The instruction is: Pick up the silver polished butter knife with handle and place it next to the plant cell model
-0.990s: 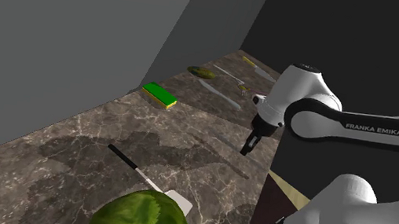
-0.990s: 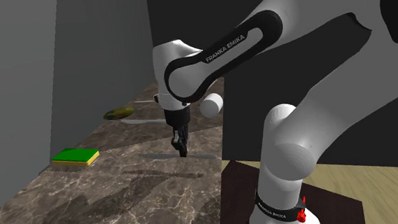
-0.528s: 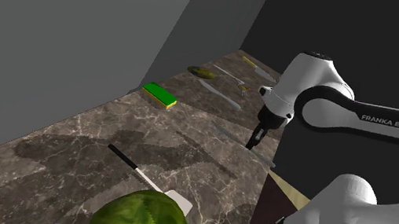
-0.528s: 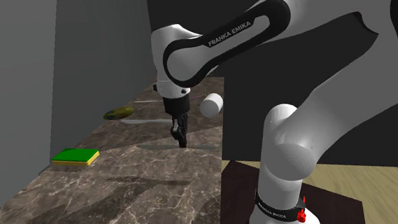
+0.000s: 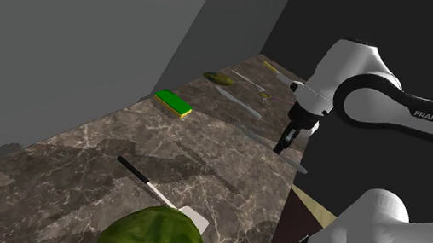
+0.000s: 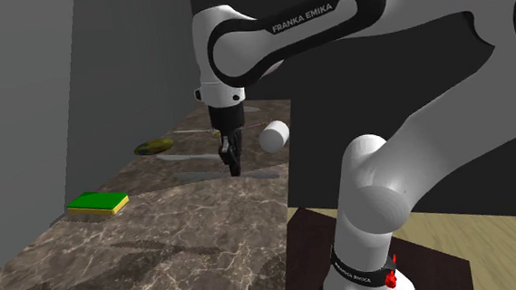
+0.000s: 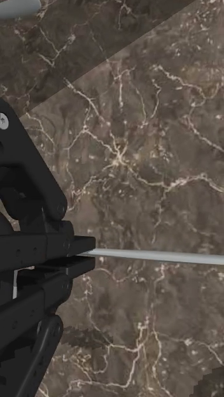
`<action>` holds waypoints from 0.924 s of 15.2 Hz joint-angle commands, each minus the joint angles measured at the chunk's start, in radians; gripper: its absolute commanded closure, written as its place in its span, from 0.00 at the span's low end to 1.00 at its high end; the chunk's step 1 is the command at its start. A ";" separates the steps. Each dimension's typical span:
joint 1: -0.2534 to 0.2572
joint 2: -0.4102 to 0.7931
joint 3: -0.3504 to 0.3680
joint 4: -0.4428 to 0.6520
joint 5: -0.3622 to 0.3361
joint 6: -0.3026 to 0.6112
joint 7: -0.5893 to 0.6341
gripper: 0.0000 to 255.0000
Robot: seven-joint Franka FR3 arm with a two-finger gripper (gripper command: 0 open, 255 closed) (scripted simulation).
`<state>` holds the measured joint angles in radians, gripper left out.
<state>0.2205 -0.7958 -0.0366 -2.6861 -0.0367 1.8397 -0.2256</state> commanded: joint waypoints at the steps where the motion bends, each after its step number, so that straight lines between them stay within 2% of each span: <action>1: 0.000 -0.003 0.000 0.025 0.000 -0.028 -0.001 1.00; 8: 0.001 -0.007 0.002 0.115 0.002 -0.122 -0.003 1.00; 14: -0.007 0.256 -0.034 0.290 -0.012 -0.034 -0.039 1.00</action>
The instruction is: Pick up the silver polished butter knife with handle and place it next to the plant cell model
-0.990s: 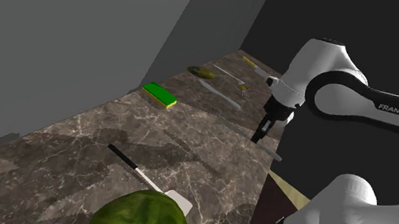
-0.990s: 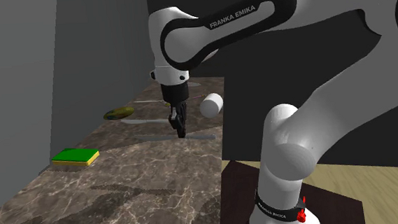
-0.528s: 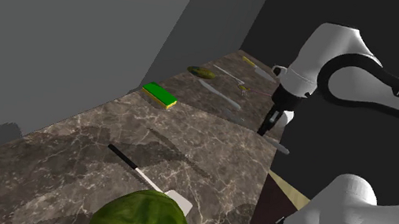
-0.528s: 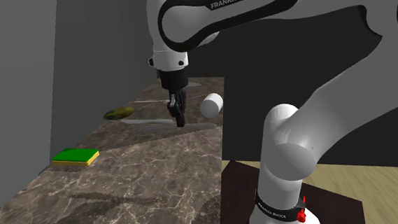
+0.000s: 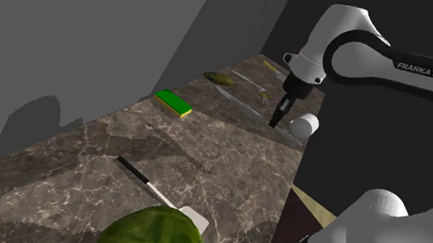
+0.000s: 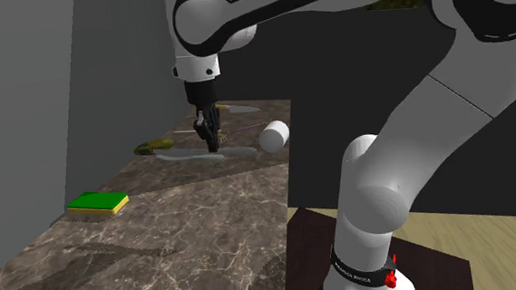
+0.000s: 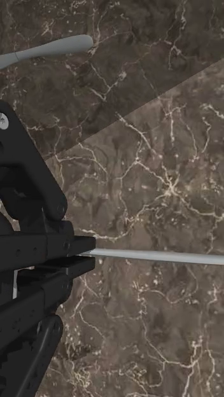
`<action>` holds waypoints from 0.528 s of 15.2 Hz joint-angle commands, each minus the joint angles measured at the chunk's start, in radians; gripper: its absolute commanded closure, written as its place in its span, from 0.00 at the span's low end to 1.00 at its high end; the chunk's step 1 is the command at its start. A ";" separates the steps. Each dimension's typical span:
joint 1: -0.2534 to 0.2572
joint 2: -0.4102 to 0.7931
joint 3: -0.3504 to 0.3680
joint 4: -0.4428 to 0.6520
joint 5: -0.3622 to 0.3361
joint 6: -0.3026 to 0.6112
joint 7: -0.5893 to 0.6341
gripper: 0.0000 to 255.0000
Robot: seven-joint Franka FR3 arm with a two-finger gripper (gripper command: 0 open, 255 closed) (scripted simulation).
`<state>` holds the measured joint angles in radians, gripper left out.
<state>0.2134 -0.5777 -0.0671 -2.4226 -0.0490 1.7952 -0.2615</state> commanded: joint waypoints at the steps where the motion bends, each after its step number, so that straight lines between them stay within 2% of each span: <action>1: 0.000 0.080 -0.009 0.060 0.000 0.020 -0.009 1.00; 8: -0.004 0.364 -0.042 0.321 0.011 0.044 -0.056 1.00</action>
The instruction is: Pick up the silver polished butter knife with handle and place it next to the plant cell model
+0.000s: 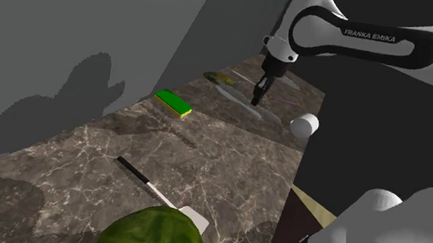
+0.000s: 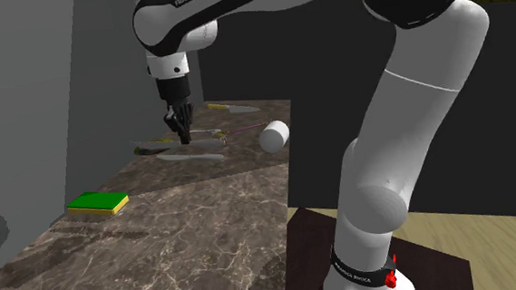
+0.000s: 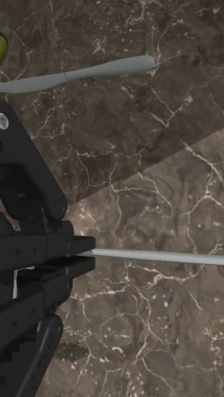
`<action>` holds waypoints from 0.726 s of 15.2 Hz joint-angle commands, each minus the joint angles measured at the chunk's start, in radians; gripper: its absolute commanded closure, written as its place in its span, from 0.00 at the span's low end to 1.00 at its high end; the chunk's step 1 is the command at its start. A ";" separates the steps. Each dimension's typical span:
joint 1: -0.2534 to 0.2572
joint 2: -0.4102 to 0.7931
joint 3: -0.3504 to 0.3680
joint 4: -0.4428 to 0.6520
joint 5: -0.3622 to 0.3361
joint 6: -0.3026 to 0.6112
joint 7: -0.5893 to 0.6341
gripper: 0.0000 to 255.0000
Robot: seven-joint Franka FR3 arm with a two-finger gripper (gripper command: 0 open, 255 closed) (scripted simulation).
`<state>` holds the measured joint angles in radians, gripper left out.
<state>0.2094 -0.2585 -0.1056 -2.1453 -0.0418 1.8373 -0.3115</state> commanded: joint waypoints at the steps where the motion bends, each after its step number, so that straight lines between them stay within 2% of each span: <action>1: -0.001 0.085 -0.008 0.085 0.007 0.000 -0.013 1.00; 6: -0.010 0.287 -0.024 0.316 0.030 -0.030 -0.048 1.00; 11: -0.030 0.503 -0.033 0.598 0.059 -0.097 -0.080 1.00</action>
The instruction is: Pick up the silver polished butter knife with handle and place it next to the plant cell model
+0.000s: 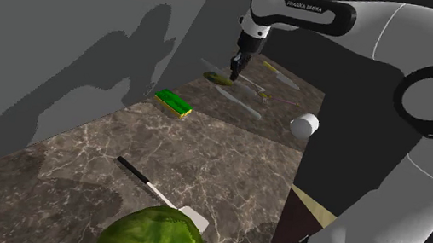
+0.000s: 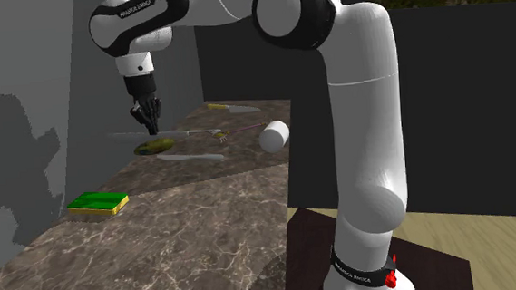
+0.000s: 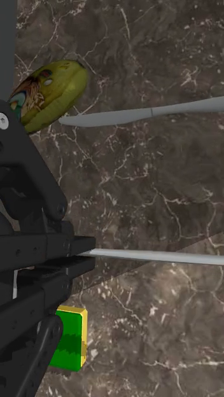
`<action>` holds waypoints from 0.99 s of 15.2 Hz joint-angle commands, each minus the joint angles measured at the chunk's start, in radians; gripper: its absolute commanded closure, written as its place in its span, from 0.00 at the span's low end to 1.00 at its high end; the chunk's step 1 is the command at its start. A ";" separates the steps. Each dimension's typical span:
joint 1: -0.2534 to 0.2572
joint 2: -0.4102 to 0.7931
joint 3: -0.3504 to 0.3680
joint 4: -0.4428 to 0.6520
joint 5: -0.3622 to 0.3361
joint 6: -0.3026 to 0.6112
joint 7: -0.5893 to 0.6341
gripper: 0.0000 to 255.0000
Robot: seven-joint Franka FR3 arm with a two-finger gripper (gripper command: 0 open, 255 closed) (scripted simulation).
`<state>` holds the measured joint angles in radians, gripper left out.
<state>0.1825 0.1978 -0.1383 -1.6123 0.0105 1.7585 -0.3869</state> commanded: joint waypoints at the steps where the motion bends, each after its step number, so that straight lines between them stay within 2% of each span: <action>1: -0.009 0.093 -0.001 0.130 0.013 -0.037 -0.010 1.00; 5: -0.036 0.289 -0.001 0.422 0.037 -0.135 -0.027 1.00; 15: -0.030 0.280 0.000 0.274 0.036 0.005 -0.027 1.00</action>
<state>0.1509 0.4739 -0.1386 -1.3279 0.0460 1.7481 -0.4152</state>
